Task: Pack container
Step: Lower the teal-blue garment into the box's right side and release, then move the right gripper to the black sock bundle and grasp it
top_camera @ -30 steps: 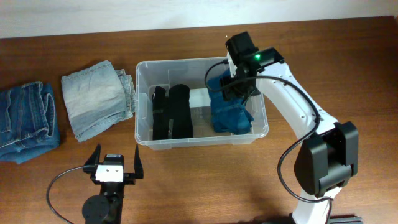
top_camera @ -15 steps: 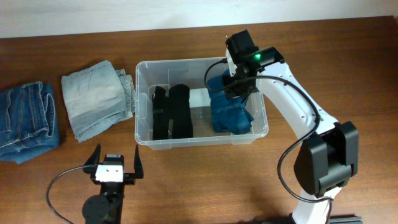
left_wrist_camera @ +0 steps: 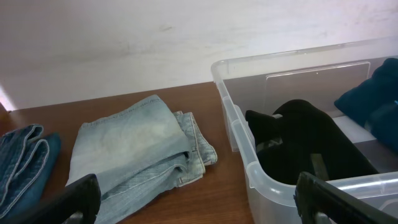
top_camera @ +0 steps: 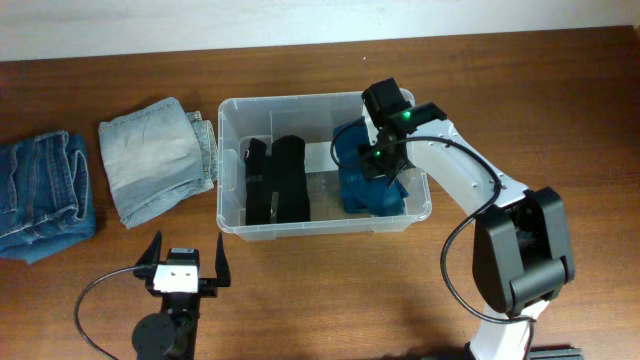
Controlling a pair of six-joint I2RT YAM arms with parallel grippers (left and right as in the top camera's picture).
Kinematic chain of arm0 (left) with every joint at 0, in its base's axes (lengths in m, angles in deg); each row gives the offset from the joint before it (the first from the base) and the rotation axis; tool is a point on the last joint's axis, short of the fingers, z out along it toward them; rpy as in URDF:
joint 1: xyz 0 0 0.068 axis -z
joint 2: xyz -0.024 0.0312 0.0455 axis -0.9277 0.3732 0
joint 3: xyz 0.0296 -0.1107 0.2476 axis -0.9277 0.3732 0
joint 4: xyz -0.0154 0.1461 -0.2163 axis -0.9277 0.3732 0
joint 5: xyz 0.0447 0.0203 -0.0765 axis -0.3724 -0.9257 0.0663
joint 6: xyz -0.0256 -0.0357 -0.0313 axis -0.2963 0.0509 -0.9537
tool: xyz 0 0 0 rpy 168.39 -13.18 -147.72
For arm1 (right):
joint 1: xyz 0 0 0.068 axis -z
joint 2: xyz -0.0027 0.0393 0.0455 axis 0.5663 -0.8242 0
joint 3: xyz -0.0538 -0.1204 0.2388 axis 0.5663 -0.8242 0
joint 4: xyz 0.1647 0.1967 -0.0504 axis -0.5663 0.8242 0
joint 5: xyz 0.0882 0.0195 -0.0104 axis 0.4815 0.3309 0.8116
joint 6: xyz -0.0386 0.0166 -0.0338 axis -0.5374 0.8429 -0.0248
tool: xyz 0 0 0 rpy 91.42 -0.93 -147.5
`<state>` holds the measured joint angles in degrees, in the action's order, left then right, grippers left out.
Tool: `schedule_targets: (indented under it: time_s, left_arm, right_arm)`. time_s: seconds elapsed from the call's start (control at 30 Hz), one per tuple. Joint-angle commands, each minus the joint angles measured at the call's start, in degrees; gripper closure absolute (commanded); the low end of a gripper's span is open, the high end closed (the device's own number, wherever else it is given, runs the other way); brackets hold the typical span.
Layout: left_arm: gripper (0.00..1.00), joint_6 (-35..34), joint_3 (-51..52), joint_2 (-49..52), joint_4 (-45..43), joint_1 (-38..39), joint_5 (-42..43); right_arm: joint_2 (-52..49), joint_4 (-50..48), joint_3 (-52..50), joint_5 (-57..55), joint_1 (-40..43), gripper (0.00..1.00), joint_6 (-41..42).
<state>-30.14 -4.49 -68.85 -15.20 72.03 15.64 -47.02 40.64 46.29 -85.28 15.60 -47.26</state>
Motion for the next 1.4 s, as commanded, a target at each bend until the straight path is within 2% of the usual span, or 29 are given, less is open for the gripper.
schedule_targets:
  time_s: [0.0, 0.3, 0.47, 0.97, 1.37]
  left_arm:
    - [0.0, 0.57, 0.39, -0.5, -0.2, -0.37, 0.63]
    - [0.0, 0.57, 0.37, -0.5, -0.2, -0.37, 0.63]
    - [0.0, 0.57, 0.39, -0.5, -0.2, -0.35, 0.63]
    - [0.0, 0.57, 0.37, -0.5, -0.2, -0.35, 0.63]
    - [0.0, 0.57, 0.39, -0.5, -0.2, -0.35, 0.63]
  right_arm:
    - [1.31, 2.43, 4.5, 2.27, -0.22, 0.94, -0.22]
    - [1.73, 19.96, 26.77, 1.31, 0.66, 0.87, -0.22]
    - [1.88, 28.79, 32.98, 0.02, 5.57, 0.86, -0.13]
    - [1.81, 38.32, 32.0, 0.02, 35.56, 0.87, 4.76]
    - [1.81, 32.06, 18.01, 0.07, 54.93, 0.87, 5.31]
